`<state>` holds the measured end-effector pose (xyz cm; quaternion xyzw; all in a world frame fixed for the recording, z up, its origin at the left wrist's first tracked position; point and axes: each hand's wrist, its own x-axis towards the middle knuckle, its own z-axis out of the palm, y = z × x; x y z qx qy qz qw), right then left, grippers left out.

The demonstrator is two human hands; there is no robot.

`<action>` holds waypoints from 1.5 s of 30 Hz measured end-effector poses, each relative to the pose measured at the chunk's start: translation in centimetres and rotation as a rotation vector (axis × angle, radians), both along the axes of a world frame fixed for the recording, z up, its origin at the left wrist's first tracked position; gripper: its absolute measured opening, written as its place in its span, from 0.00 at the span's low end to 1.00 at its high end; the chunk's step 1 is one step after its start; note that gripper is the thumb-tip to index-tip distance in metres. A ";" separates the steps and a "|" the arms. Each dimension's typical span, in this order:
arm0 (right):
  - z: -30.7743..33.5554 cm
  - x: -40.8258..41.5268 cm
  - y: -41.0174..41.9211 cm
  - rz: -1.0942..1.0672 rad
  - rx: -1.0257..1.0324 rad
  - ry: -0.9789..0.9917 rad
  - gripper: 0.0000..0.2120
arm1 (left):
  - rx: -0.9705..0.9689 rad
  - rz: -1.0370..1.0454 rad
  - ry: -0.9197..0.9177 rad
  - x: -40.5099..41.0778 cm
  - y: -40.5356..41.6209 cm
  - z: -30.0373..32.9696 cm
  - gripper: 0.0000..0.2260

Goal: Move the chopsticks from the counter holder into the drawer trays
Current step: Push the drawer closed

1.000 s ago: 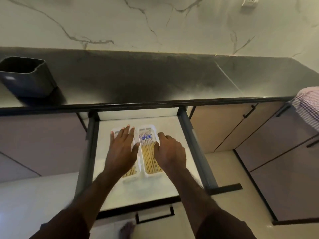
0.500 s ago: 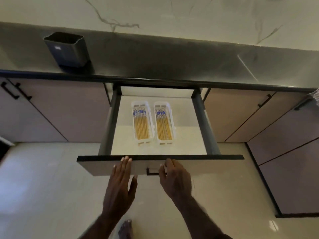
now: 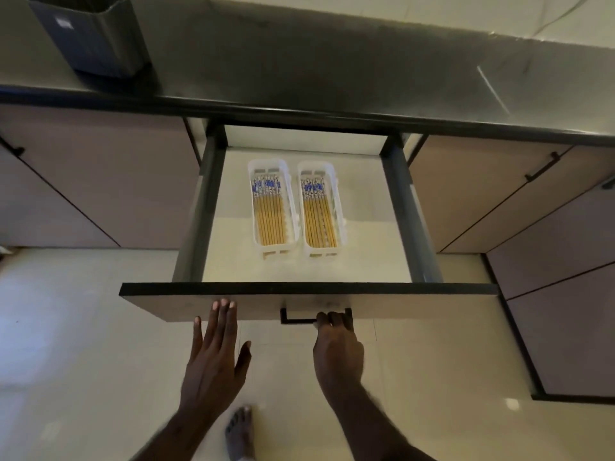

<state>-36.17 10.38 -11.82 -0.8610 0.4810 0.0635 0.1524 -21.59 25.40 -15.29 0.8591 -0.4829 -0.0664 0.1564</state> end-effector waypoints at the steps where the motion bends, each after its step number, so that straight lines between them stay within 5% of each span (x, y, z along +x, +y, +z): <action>1: 0.0 0.3 -0.5 -0.010 0.002 -0.012 0.22 | 0.006 0.008 0.006 0.2 -0.6 -0.1 0.34; 16: 1.1 11.3 -12.1 -0.136 -0.010 -0.167 0.13 | -0.092 -0.055 0.028 11.4 -11.6 0.9 0.33; 45: 0.8 26.4 -32.1 0.027 0.004 -0.085 0.21 | -0.101 0.236 0.040 24.0 -30.9 1.8 0.37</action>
